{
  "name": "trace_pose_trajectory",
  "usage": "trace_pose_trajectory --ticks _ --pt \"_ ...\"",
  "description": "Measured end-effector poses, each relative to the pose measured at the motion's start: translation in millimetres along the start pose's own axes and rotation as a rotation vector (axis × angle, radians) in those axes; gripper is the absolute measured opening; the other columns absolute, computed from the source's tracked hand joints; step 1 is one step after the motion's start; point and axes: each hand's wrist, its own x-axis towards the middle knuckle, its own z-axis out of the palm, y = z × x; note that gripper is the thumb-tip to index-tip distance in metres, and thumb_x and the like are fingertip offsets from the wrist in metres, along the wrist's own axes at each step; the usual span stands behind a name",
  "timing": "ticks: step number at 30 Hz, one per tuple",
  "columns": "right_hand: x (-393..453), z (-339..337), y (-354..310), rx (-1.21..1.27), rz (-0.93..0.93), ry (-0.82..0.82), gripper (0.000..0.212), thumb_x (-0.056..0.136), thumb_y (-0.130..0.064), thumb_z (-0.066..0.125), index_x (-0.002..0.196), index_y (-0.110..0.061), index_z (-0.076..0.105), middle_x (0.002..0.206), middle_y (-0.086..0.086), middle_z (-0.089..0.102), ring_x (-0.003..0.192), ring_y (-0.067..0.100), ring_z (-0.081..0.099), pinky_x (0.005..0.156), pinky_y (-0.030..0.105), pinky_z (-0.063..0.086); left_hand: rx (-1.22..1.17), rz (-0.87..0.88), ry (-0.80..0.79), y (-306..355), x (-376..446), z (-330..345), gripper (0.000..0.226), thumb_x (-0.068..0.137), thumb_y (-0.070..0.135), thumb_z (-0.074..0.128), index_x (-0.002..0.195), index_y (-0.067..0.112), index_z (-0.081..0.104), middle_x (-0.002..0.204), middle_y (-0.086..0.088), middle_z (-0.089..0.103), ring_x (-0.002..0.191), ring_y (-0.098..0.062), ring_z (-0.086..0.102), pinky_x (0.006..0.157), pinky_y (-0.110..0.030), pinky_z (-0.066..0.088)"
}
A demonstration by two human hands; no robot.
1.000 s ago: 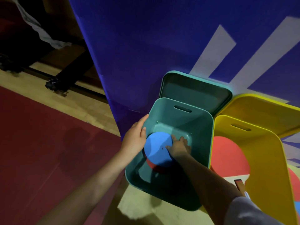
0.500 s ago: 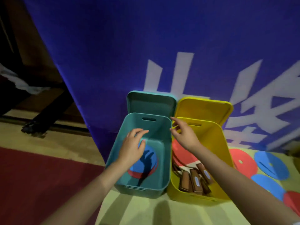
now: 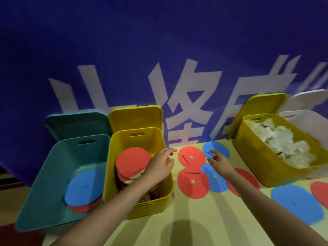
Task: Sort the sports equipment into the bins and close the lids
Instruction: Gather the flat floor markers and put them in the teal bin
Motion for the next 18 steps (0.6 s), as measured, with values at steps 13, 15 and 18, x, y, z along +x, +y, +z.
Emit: trace_pose_trajectory --ticks 13,15,18 --pt "40.5 -76.6 193.8 -0.314 0.192 -0.166 0.052 0.085 -0.028 0.06 0.134 -0.014 0.048 0.129 0.007 0.057 0.117 0.027 0.054 0.094 0.033 0.044 -0.02 -0.445 -0.204 5.9 64.6 187.6 0.039 0.086 0.018 0.051 0.123 0.018 0.059 0.124 -0.003 0.06 0.112 -0.024 0.059 0.097 -0.037 0.046" --pt "49.1 -75.4 205.4 -0.392 0.194 -0.217 0.057 0.086 -0.036 0.057 0.138 -0.015 0.044 0.135 0.008 0.052 0.124 0.027 0.048 0.098 0.033 0.041 0.018 -0.53 -0.213 -19.9 68.5 206.5 0.039 0.081 0.02 0.05 0.118 0.022 0.063 0.123 0.0 0.063 0.117 -0.021 0.057 0.099 -0.035 0.044" --pt "64.7 -72.9 213.7 -0.473 0.151 -0.294 0.065 0.085 -0.043 0.054 0.142 -0.02 0.036 0.143 0.008 0.039 0.133 0.027 0.036 0.106 0.034 0.036 0.11 -0.679 -0.17 -23.3 70.5 211.4 0.038 0.081 0.022 0.054 0.118 0.022 0.063 0.119 -0.007 0.062 0.112 -0.029 0.058 0.093 -0.033 0.047"
